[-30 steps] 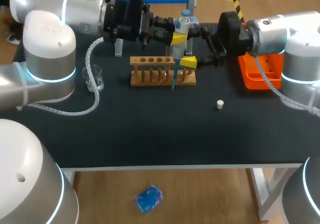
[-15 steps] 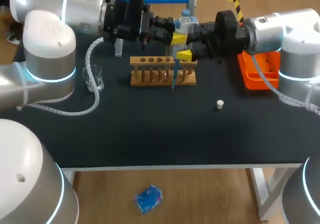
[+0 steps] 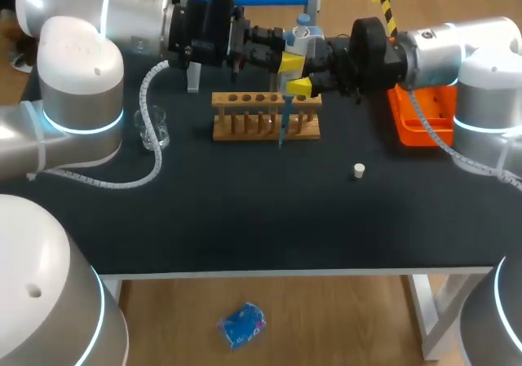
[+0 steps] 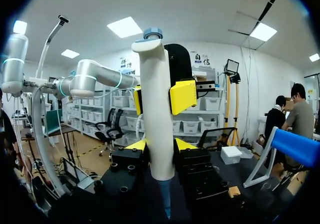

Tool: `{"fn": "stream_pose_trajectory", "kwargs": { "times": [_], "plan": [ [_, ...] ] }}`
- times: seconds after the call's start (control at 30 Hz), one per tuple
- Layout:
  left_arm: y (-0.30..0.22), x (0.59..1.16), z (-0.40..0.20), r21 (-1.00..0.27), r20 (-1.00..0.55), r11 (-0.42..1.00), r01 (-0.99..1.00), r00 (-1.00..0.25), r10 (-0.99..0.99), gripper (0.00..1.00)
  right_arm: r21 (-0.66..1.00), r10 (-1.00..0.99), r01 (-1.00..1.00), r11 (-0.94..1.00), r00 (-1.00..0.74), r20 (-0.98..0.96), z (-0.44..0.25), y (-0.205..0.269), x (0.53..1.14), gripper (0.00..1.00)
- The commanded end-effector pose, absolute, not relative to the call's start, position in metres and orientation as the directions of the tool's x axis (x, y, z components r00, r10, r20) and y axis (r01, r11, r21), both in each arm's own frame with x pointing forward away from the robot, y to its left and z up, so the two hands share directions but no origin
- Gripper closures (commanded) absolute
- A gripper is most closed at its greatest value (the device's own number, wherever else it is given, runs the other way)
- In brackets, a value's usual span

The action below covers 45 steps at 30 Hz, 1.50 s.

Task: Invert the test tube, pick up the pipette, mount the tip to pipette, aspirate from beaker and dispense into the tube, eject the tip, return the pipette, and cap with the stopper.

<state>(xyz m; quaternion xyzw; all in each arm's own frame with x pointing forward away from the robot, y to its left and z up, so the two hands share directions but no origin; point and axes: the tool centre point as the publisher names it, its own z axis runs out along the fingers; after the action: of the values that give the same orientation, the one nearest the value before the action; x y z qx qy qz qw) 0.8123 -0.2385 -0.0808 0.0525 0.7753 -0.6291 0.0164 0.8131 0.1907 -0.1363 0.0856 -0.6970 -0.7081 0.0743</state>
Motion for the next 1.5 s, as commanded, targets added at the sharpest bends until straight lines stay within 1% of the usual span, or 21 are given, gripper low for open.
{"fn": "stream_pose_trajectory", "kwargs": {
  "times": [0.03, 0.33, 1.03, 1.07, 1.1, 1.13, 1.5],
  "plan": [
    [-0.2388, 0.8117, -0.0809, -0.974, -0.092, 0.203, 0.103, -0.994, 0.063, 1.0, 1.0, -0.223, -0.014, -0.019, -0.975, -0.017, -0.1366, 0.1884, 0.8147, 1.0],
    [-0.2388, 0.8117, -0.0809, -0.974, -0.092, 0.203, 0.103, -0.994, 0.063, 1.0, 1.0, -0.208, -0.012, -0.025, -0.978, -0.017, -0.1351, 0.1828, 0.8165, 1.0],
    [-0.2388, 0.8117, -0.0809, -0.974, -0.092, 0.203, 0.103, -0.994, 0.063, 1.0, 1.0, -0.223, -0.016, -0.022, -0.975, -0.02, -0.1365, 0.1866, 0.8155, 1.0],
    [-0.2388, 0.8117, -0.0809, -0.974, -0.092, 0.203, 0.103, -0.994, 0.063, 0.75, 1.0, -0.223, -0.016, -0.022, -0.975, -0.021, -0.1365, 0.1866, 0.8155, 1.0],
    [-0.2388, 0.8117, -0.0809, -0.974, -0.092, 0.203, 0.103, -0.994, 0.063, 0.1, 1.0, -0.223, -0.016, -0.021, -0.975, -0.02, -0.1367, 0.1867, 0.8156, 1.0],
    [-0.2388, 0.8117, -0.0809, -0.974, -0.092, 0.203, 0.103, -0.994, 0.063, 0.0, 1.0, -0.223, -0.016, -0.021, -0.975, -0.02, -0.137, 0.1868, 0.8157, 1.0],
    [-0.2388, 0.8117, -0.0809, -0.974, -0.092, 0.203, 0.103, -0.994, 0.063, 0.0, 1.0, -0.216, -0.02, -0.019, -0.976, -0.023, -0.1402, 0.1837, 0.8201, 1.0]
  ]
}}
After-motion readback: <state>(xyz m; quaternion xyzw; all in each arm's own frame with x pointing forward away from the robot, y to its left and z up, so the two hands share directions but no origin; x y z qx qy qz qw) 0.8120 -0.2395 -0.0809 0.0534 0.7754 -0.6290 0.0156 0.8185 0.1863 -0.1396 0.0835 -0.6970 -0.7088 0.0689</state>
